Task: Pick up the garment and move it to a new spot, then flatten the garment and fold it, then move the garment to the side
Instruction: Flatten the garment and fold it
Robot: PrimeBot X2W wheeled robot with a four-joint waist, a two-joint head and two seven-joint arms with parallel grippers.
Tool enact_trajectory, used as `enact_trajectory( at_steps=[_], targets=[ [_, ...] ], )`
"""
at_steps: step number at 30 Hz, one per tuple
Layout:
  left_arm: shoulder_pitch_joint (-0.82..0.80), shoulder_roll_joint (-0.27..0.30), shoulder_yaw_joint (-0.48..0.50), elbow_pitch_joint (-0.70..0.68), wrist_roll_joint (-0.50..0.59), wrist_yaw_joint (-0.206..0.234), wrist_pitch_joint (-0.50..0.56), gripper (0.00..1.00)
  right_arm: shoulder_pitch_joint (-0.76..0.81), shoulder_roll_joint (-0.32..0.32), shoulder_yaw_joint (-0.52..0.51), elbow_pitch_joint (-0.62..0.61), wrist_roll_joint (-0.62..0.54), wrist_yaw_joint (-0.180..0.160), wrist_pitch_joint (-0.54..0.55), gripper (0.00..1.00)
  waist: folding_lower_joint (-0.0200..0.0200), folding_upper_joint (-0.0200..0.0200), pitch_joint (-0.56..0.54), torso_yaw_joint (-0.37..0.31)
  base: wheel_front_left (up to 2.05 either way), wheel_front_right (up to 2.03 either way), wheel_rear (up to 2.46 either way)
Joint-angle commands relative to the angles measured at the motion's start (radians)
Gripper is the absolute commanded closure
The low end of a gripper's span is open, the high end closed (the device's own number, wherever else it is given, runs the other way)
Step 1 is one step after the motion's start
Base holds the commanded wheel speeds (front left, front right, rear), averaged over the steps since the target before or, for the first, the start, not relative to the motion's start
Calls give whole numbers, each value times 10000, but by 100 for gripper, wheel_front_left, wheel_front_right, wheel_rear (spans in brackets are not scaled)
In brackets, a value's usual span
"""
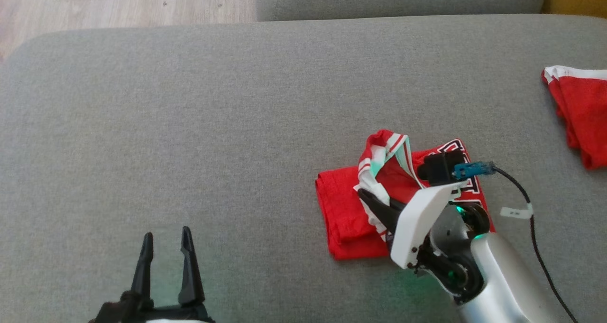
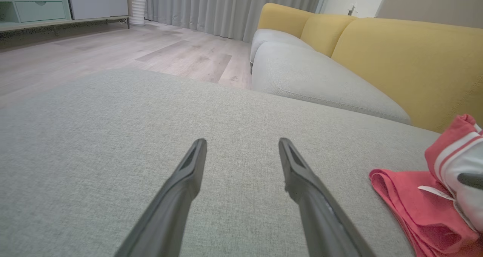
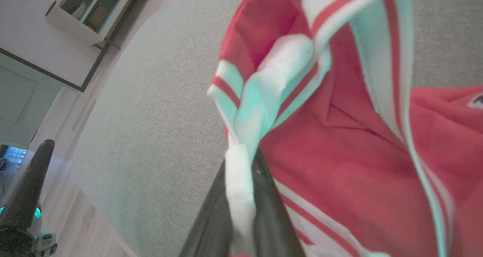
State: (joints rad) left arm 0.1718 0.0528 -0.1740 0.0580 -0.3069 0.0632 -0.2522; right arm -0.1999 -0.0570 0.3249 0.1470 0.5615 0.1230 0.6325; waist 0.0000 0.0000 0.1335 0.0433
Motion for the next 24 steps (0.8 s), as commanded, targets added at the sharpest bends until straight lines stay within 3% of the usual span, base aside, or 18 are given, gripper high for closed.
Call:
enact_trajectory(
  at_steps=[1,9,10,12,17,20,24],
  targets=[
    [-235,-26,170,-243,15,93,-95,0,-440,67,277,-313,-81,77,-164,100,0,0,-5,7,0,0,0],
    [-212,-26,155,-192,-39,131,-95,0,-499,67,795,-314,-708,77,-554,100,0,0,-10,26,0,0,0],
    [-209,-26,167,-188,-42,132,-95,0,-477,67,875,-317,-803,77,-585,73,0,0,-4,17,0,0,0],
    [-209,-26,185,-174,-46,132,-95,0,-441,67,1060,-319,-1039,77,-598,0,0,0,-2,-1,0,0,0],
    [-234,-26,224,-165,-54,129,-95,0,-228,68,1221,-849,-516,77,-1126,0,0,0,34,-40,0,0,0],
    [-207,-26,287,-153,-41,118,-95,0,-6,68,1104,-1586,168,77,-1712,0,0,0,42,-88,0,0,0],
    [-178,-26,379,-158,-15,112,-95,0,274,68,953,-2490,265,77,-2121,0,0,0,50,-174,0,0,0]
  ],
)
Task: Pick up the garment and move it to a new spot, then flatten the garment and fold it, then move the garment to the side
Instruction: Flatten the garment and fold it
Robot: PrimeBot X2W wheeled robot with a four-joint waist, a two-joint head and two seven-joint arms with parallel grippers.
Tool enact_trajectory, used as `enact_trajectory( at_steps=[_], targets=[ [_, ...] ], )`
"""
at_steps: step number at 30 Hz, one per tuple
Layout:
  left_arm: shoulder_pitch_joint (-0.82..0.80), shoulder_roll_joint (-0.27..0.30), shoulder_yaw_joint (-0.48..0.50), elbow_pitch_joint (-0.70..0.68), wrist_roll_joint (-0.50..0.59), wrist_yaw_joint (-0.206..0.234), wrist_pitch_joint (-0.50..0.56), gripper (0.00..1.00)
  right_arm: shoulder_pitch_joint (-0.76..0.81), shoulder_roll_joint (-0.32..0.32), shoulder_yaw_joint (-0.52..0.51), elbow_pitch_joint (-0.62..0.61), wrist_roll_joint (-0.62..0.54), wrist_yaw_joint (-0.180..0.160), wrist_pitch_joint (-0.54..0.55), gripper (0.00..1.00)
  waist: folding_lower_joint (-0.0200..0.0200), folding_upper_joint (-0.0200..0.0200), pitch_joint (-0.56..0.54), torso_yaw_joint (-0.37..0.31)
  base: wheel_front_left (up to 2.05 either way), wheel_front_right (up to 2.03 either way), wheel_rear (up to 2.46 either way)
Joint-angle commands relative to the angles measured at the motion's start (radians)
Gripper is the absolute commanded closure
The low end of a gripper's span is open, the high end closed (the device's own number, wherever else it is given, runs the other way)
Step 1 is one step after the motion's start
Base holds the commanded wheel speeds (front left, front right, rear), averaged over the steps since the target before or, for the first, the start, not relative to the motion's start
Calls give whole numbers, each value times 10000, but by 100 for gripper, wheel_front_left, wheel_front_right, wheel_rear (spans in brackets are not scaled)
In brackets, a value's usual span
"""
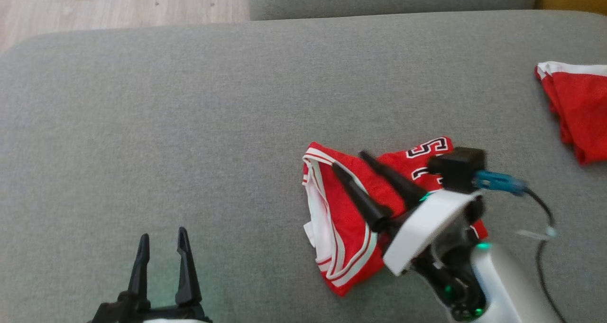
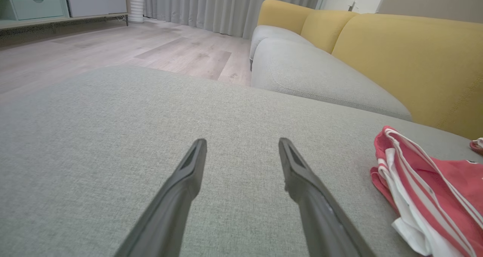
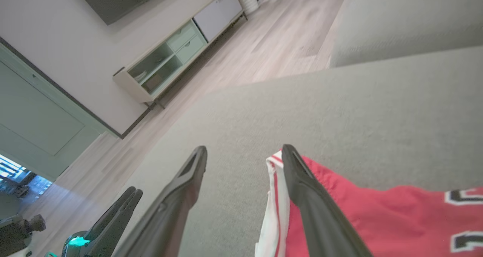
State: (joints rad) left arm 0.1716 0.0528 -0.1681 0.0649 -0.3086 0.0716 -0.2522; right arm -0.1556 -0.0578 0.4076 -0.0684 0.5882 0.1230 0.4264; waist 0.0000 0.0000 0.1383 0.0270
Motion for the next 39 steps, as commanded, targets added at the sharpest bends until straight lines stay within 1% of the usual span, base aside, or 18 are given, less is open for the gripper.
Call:
enact_trajectory(
  at_steps=[1,4,6,7,11,16,17,18,19,25,31,34,39],
  targets=[
    [-174,-26,343,-230,24,19,-95,0,-89,75,18,-627,-227,77,-171,0,0,0,-1,-41,0,0,0],
    [-165,-26,429,-247,51,2,-95,0,159,67,-548,-1274,-1426,77,-602,0,0,0,-35,-143,0,0,0],
    [-152,-26,471,-248,73,-4,-95,0,441,45,-1096,-1443,-2075,77,-1001,0,0,0,-105,-210,0,0,0],
    [-141,-26,481,-246,91,-17,-95,0,683,-195,-1568,-1466,-2849,77,-1547,0,0,0,-169,-257,0,0,0],
    [-100,-26,494,-268,105,-47,-95,0,1273,-501,-2357,-940,-4134,77,-2817,0,0,0,-304,-308,0,0,0],
    [-74,-26,448,-279,84,-52,-95,0,1636,-419,-2886,271,-4819,77,-4168,0,0,0,-379,-302,0,0,0],
    [-83,-26,430,-279,74,-49,-95,0,1587,-383,-2885,577,-4875,77,-4327,33,0,0,-366,-293,0,0,0],
    [-97,-26,410,-281,66,-50,-95,0,1474,-364,-2810,895,-4956,77,-4463,79,0,0,-341,-285,0,0,0],
    [-115,-26,384,-278,58,-60,-95,0,1320,-330,-2680,1246,-4951,77,-4549,100,0,0,-302,-277,0,0,0],
    [-275,-26,215,-174,85,-130,-95,0,-165,-83,-1742,3647,-5044,77,-5008,100,0,0,-129,-131,0,0,0],
    [-373,-26,69,-77,92,-159,-95,0,-1354,52,-942,6028,-5289,77,-5089,100,0,0,16,187,0,0,0],
    [-403,-26,-4,-38,42,-131,-95,0,-1746,68,-282,6689,-5044,77,-5204,100,0,0,71,346,0,0,0],
    [-462,-26,-75,-6,-3,-82,-95,0,-2199,73,863,7197,-4497,77,-5312,100,0,0,157,513,0,0,0]
  ],
)
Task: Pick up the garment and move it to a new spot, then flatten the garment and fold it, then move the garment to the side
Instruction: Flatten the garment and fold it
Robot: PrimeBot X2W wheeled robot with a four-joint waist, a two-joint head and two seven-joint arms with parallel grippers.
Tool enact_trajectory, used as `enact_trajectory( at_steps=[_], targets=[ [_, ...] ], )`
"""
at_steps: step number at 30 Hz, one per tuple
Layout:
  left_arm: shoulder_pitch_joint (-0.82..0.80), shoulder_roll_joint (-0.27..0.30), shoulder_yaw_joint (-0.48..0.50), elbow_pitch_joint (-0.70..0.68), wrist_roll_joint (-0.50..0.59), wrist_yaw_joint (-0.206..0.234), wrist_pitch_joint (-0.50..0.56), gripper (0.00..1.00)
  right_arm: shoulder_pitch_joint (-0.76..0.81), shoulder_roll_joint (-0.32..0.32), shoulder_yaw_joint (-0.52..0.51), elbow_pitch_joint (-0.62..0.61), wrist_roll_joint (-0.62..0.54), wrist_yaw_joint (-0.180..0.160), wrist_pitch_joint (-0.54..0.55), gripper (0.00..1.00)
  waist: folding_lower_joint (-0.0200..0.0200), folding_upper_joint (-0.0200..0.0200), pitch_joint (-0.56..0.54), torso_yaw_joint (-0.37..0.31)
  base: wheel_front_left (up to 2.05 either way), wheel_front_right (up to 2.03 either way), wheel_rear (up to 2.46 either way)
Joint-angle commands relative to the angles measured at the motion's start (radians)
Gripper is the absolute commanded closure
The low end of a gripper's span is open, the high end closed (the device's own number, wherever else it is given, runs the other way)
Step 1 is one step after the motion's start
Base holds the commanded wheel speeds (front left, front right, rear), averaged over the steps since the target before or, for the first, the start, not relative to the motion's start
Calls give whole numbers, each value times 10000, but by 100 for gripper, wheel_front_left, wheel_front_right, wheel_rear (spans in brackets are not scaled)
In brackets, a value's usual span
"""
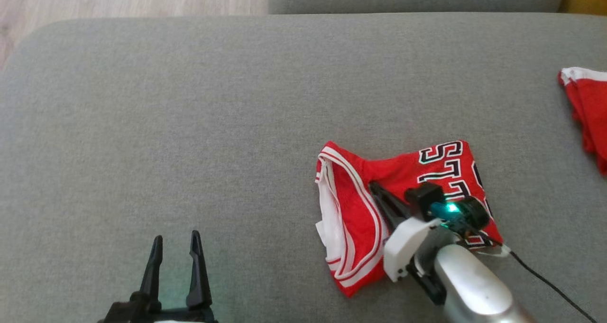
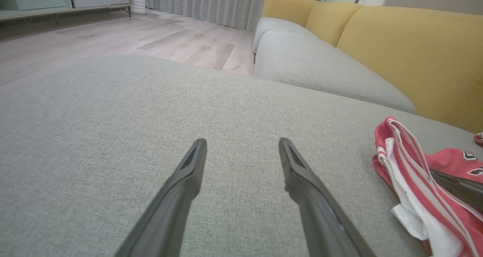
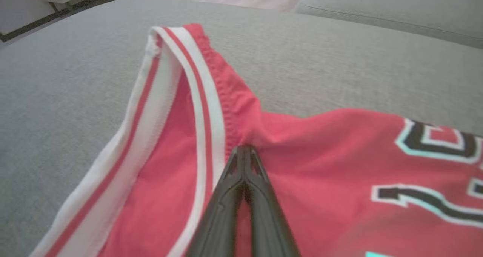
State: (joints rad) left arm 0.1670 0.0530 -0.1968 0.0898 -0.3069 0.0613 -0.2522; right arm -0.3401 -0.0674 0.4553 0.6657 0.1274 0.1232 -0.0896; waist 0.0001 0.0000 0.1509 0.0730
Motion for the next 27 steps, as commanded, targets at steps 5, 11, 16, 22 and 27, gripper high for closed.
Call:
enact_trajectory(
  at_steps=[5,11,16,22,27],
  targets=[
    [-450,-28,194,-235,-41,58,-95,0,-575,170,1012,107,340,75,-86,100,-1,0,43,123,0,0,0],
    [-433,-28,182,-203,-96,126,-95,0,-669,170,1768,318,577,75,-177,100,-1,0,-82,125,0,0,0],
    [-314,-28,306,-251,-121,156,-95,0,-616,171,1796,105,872,75,-764,100,-1,0,-306,-57,0,0,0],
    [-146,-28,589,-345,32,86,-95,0,-166,168,357,-894,549,75,-1439,67,-1,0,-731,-382,0,0,0],
    [-11,-28,782,-256,312,-165,-95,0,876,-127,-1401,-2464,-98,75,-1676,0,-1,0,-1166,-553,0,0,0]
  ],
)
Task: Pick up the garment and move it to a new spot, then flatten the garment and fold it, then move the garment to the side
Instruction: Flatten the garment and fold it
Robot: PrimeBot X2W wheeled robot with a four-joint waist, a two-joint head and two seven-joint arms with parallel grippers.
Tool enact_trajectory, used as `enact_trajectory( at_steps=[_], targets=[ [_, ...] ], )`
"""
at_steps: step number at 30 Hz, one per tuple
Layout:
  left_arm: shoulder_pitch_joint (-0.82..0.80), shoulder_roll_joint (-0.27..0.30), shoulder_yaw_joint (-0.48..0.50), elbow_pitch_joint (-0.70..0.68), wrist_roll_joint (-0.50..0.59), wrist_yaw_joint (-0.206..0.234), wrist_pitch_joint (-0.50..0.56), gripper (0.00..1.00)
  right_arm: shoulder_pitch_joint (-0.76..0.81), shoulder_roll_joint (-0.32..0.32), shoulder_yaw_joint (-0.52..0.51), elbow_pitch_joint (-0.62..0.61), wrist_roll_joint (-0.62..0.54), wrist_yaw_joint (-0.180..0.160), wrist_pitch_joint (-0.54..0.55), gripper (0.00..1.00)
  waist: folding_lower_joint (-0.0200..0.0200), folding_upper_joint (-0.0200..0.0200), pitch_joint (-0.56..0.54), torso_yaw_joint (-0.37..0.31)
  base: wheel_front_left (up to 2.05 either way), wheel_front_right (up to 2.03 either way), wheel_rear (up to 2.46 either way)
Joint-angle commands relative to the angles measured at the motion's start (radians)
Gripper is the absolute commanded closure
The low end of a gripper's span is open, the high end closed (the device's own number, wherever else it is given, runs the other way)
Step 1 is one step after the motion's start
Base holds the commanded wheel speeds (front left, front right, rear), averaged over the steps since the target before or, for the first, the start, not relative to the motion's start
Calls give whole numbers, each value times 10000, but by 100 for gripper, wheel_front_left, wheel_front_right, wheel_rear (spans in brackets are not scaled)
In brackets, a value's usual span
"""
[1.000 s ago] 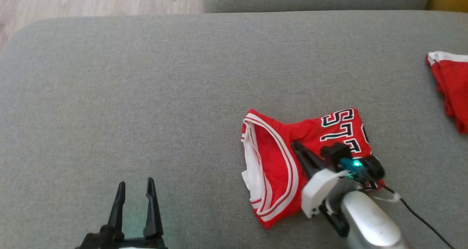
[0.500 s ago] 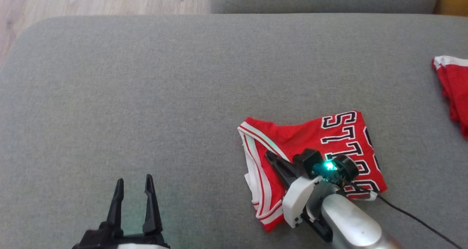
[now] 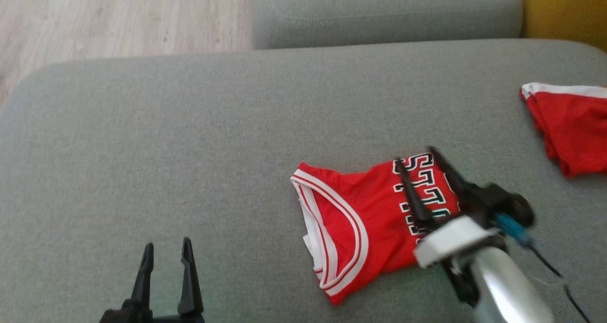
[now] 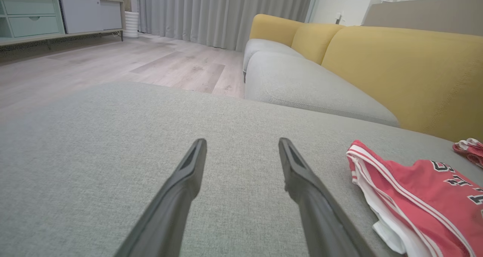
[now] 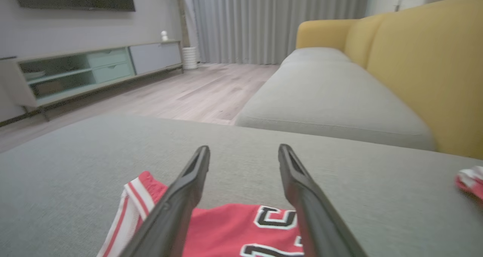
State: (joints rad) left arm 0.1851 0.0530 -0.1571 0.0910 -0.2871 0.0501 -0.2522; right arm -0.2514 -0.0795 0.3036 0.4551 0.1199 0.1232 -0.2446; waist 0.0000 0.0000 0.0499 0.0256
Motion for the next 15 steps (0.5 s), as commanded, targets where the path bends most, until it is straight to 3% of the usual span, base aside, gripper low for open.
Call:
enact_trajectory(
  at_steps=[1,7,15],
  targets=[
    [-157,-28,428,-220,158,-110,-95,0,256,-60,-232,-700,-29,75,-143,0,0,0,-252,-97,0,0,0],
    [137,-28,777,-31,376,-331,-95,0,1770,-488,-1749,-2434,-263,75,-168,0,0,0,-565,-162,0,0,0],
    [492,-28,1271,319,553,-678,-95,0,3228,-510,-2510,-2793,65,75,-170,0,0,0,-820,27,0,0,0]
  ],
)
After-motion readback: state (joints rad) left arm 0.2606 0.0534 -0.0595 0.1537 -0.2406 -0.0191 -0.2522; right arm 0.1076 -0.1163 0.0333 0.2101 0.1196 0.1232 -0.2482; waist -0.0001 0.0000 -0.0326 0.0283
